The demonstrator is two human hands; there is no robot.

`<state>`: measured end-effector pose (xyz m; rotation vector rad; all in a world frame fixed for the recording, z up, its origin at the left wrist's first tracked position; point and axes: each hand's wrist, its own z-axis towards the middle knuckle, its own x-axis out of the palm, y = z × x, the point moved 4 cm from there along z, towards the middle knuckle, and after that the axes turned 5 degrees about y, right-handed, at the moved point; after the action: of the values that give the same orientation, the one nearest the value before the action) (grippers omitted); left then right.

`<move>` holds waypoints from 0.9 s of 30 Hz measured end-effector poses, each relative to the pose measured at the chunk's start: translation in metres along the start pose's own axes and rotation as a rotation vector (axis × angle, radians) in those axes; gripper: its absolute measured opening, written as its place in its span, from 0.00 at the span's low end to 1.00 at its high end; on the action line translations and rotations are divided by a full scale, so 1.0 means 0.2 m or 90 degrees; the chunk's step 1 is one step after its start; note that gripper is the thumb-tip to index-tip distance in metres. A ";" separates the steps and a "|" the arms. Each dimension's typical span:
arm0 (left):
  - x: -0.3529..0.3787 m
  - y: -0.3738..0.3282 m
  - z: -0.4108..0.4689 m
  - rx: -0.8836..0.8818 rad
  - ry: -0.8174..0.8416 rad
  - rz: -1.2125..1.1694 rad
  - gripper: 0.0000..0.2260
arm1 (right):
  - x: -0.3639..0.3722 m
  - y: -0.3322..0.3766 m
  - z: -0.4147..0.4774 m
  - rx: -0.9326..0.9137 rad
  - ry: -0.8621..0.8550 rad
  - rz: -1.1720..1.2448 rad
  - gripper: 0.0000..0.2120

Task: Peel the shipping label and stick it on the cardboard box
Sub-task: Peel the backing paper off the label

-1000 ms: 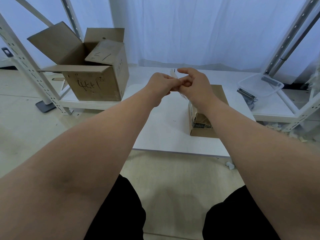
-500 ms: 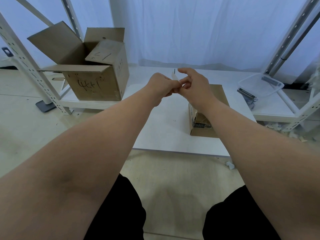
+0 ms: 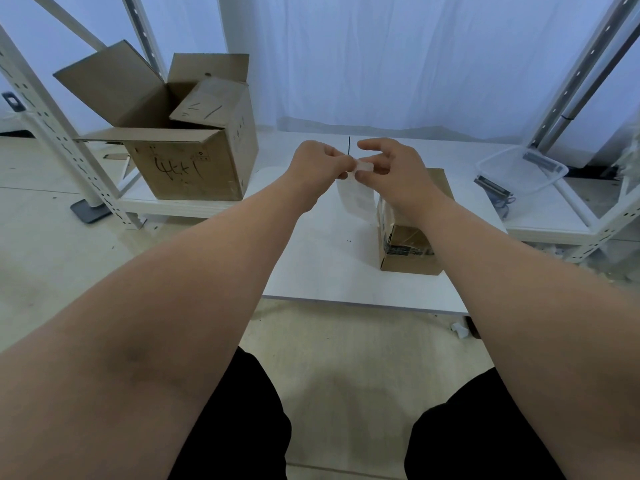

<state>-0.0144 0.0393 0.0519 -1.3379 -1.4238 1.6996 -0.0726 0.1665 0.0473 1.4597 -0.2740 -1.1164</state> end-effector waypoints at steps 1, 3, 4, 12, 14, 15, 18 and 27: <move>0.00 0.00 0.00 0.004 -0.009 0.002 0.08 | 0.00 0.00 0.00 0.006 -0.003 0.017 0.20; 0.00 -0.01 0.00 0.015 -0.022 0.010 0.10 | -0.01 0.00 0.00 0.014 -0.007 0.043 0.18; 0.00 -0.02 -0.01 0.020 -0.025 0.014 0.09 | -0.01 0.01 0.00 0.017 -0.012 0.051 0.17; 0.01 -0.03 -0.01 0.070 0.005 0.077 0.07 | -0.02 0.00 0.00 0.051 -0.050 0.081 0.13; 0.01 -0.02 0.00 0.076 0.010 0.100 0.08 | -0.02 -0.01 0.00 0.066 -0.059 0.073 0.12; 0.01 -0.02 0.00 0.079 0.009 0.110 0.07 | -0.02 -0.01 0.00 0.075 -0.060 0.069 0.12; 0.02 -0.02 0.00 0.091 0.016 0.107 0.05 | -0.03 -0.02 0.00 0.095 -0.058 0.066 0.13; 0.04 -0.02 0.00 0.078 0.048 0.078 0.05 | -0.01 -0.02 0.00 0.109 -0.065 0.075 0.17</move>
<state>-0.0174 0.0471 0.0529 -1.4292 -1.1976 1.7649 -0.0749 0.1695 0.0453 1.5177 -0.5310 -1.0936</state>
